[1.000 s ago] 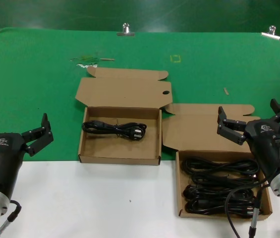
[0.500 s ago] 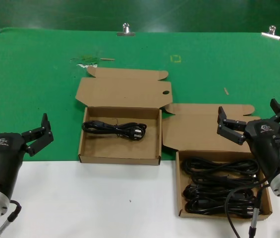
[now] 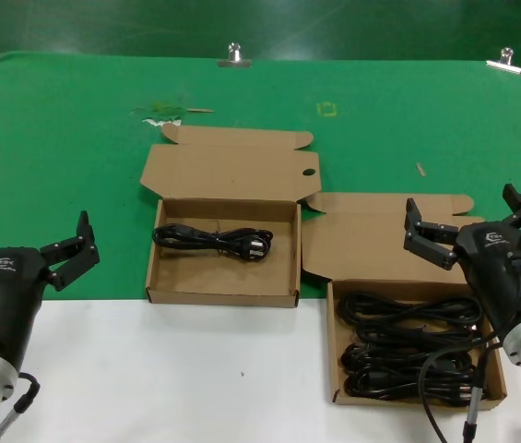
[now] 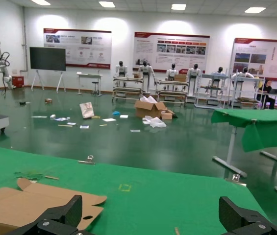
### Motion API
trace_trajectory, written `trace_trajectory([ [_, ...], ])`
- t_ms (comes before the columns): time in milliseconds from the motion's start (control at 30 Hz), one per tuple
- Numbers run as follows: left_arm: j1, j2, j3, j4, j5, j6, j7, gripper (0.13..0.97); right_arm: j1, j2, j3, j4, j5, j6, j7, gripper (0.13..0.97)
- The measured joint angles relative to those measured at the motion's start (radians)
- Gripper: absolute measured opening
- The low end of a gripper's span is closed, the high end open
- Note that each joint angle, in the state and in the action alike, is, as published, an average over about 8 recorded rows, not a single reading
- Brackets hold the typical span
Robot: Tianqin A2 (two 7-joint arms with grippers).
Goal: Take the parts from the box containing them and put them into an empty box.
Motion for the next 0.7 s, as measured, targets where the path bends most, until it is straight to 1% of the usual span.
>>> trace_trajectory([
  [700,0.000,0.000,0.000,0.000,0.000,0.000,0.000,0.966,0.000,0.000,0.000,0.000,0.000,0.000,0.000,0.966],
])
